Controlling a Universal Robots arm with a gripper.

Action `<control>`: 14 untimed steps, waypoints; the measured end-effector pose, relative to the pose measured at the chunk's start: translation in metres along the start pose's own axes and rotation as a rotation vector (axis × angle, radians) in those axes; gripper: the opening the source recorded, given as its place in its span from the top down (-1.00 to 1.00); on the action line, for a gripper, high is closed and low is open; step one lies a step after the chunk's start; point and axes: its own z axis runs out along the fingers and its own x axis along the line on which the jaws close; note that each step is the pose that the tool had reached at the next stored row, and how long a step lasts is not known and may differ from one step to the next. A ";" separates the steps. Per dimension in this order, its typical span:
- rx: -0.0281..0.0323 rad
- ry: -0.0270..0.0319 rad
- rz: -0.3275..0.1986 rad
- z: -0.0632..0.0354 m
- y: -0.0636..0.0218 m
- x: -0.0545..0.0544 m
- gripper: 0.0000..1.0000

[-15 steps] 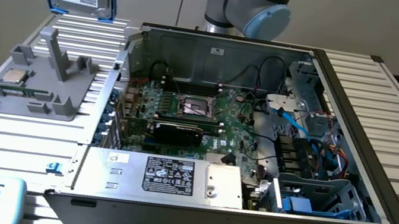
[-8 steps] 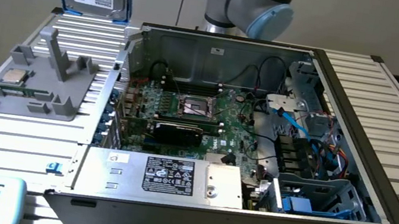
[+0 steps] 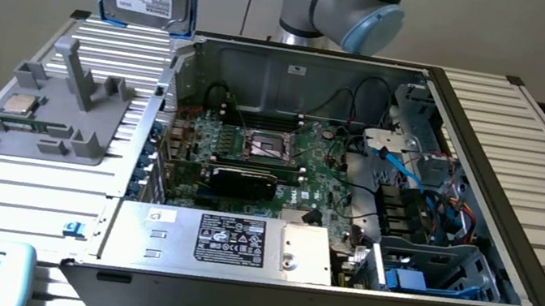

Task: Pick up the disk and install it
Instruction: 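Pick up the disk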

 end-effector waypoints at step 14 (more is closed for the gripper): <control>-0.0005 0.0000 0.000 -0.0035 -0.0589 0.016 0.25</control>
